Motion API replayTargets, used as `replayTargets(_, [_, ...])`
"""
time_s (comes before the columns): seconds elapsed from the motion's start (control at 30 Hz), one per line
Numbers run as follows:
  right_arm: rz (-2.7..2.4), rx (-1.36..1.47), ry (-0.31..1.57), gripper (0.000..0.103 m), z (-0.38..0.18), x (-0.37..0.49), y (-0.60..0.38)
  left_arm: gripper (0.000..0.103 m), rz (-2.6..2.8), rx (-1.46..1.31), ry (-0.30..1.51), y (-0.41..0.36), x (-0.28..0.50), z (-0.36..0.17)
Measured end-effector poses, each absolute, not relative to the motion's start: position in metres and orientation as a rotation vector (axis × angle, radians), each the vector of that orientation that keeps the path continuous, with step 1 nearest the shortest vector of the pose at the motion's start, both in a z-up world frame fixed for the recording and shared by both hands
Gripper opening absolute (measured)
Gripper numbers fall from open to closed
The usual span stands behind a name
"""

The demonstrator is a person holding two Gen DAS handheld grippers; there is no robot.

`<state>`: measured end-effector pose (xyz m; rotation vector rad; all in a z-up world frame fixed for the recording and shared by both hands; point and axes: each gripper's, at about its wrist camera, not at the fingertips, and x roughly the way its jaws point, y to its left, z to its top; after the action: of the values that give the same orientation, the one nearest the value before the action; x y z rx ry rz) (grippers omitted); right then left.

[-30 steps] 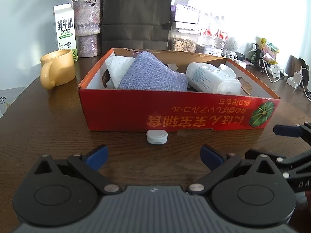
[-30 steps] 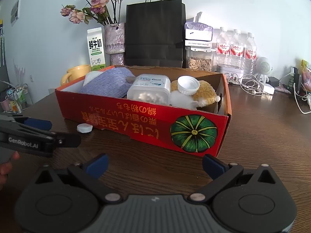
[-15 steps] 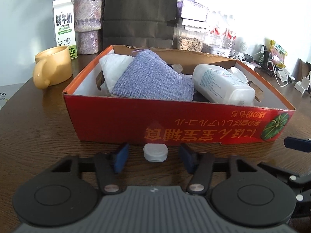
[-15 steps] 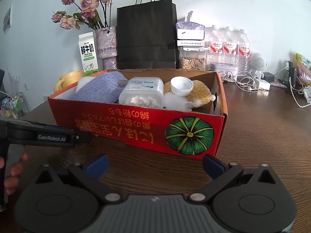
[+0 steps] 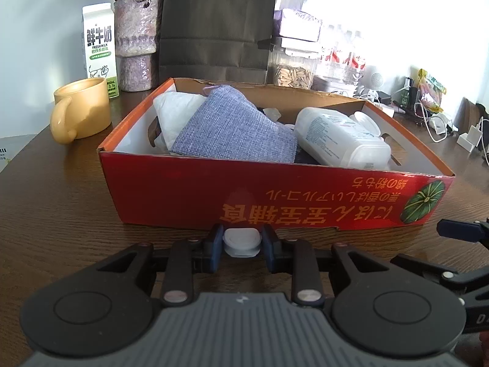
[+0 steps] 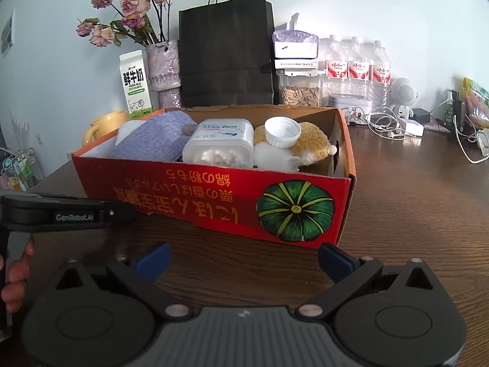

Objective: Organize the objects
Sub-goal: 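Grasp the small white cap with the left gripper, then carry the small white cap over the box with the left gripper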

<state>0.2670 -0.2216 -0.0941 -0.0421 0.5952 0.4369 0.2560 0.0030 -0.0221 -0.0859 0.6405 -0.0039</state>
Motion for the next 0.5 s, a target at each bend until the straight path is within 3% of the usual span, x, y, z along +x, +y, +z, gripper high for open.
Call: replayTargets(0.5, [0.446, -0.070, 0.576, 0.103, -0.092, 0.258, -0.217, 0.028, -0.030, -0.111, 0.599, 0.008, 0.217, -0.011])
